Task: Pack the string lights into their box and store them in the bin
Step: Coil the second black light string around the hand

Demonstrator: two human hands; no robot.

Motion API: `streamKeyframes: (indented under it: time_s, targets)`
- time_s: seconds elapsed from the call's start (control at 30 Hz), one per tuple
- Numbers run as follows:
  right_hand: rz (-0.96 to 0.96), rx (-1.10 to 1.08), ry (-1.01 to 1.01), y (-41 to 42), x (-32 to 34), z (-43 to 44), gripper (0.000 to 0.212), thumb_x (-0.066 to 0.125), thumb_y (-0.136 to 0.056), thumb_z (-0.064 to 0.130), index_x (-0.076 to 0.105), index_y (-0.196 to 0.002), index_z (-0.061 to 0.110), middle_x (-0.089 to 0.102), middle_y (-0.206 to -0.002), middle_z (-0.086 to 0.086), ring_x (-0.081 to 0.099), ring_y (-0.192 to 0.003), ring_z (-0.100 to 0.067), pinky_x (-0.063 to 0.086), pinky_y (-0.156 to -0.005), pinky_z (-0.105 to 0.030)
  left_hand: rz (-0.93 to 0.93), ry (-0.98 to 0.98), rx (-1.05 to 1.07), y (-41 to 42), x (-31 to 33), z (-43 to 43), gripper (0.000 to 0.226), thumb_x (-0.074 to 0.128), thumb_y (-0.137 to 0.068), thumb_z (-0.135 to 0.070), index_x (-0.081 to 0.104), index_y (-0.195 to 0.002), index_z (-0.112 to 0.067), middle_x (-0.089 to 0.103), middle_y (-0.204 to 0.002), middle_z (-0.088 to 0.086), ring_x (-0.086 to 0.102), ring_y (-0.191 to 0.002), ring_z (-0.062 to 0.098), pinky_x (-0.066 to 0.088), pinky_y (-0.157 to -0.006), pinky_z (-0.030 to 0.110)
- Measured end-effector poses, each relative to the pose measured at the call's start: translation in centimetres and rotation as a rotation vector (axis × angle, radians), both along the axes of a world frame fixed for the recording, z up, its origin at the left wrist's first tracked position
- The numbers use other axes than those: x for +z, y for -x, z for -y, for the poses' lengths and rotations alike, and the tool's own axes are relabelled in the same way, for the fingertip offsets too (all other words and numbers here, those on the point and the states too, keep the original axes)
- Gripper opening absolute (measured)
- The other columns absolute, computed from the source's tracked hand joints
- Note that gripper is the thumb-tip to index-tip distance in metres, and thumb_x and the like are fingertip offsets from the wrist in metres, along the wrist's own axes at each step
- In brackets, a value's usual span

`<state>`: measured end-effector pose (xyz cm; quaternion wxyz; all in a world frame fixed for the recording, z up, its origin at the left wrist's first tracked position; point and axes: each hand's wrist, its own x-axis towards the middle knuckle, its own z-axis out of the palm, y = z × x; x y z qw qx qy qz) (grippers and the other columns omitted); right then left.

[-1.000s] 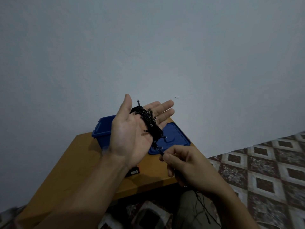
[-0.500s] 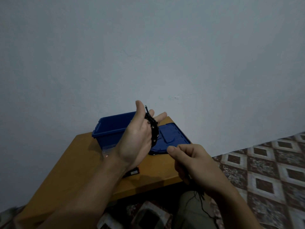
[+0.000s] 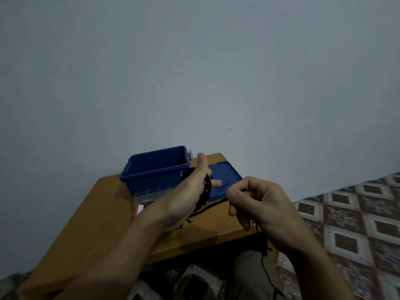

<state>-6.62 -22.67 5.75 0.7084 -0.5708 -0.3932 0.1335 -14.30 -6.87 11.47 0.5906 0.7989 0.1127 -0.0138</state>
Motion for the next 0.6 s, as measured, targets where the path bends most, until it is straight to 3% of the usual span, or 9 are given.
streamKeyframes:
  time_s: [0.13,0.23,0.3,0.4,0.53,0.6]
  targets:
    - [0.011,0.040,-0.034,0.24,0.23,0.14,0.019,0.069,-0.088,0.022,0.072,-0.088,0.004,0.067,-0.068,-0.013,0.046,-0.048,-0.022,0.040,-0.046,-0.028,-0.097,-0.020,-0.035,-0.33,-0.55,-0.28,0.107,0.009,-0.076,-0.085,0.034,-0.153,-0.014,0.049,-0.151,0.002,0.037,-0.144,0.013,0.023,-0.120,0.034]
    - [-0.021,0.029,-0.075,0.22,0.24,0.13,0.015,0.069,-0.085,0.020,0.075,-0.087,0.007,0.066,-0.067,-0.012,0.044,-0.046,-0.020,0.033,-0.044,-0.030,-0.111,-0.121,-0.099,-0.09,-0.46,-0.15,0.104,0.001,-0.085,-0.079,0.064,-0.126,-0.007,0.068,-0.124,0.011,0.062,-0.119,0.019,0.039,-0.109,0.032]
    - [-0.037,0.027,-0.091,0.20,0.25,0.11,0.011,0.067,-0.085,0.016,0.076,-0.085,0.010,0.065,-0.065,-0.012,0.041,-0.043,-0.019,0.030,-0.042,-0.029,-0.142,-0.145,-0.152,0.16,-0.39,-0.01,0.107,-0.001,-0.087,-0.078,0.067,-0.114,0.001,0.072,-0.112,0.019,0.067,-0.110,0.029,0.043,-0.110,0.041]
    - [-0.067,0.043,-0.111,0.27,0.36,0.10,0.011,0.069,-0.081,0.016,0.075,-0.085,0.008,0.063,-0.062,-0.014,0.035,-0.039,-0.015,0.026,-0.041,-0.025,-0.201,-0.099,-0.231,0.44,-0.09,0.04,0.110,0.001,-0.085,-0.082,0.061,-0.112,0.006,0.071,-0.092,0.027,0.066,-0.084,0.036,0.049,-0.103,0.044]
    - [-0.099,0.036,-0.120,0.15,0.40,0.37,0.015,0.073,-0.078,0.018,0.073,-0.086,0.005,0.061,-0.061,-0.014,0.034,-0.040,-0.012,0.025,-0.040,-0.021,-0.244,-0.150,-0.290,0.52,0.03,-0.28,0.118,-0.001,-0.082,-0.085,0.064,-0.111,0.010,0.067,-0.069,0.015,0.054,-0.050,0.018,0.051,-0.076,0.034]
    - [-0.117,0.068,-0.136,0.15,0.38,0.33,0.015,0.072,-0.079,0.017,0.073,-0.088,0.005,0.061,-0.063,-0.014,0.034,-0.041,-0.012,0.025,-0.041,-0.022,-0.239,-0.146,-0.309,0.48,0.00,-0.39,0.120,0.000,-0.082,-0.086,0.063,-0.107,0.012,0.061,-0.061,0.013,0.044,-0.042,0.016,0.043,-0.059,0.028]
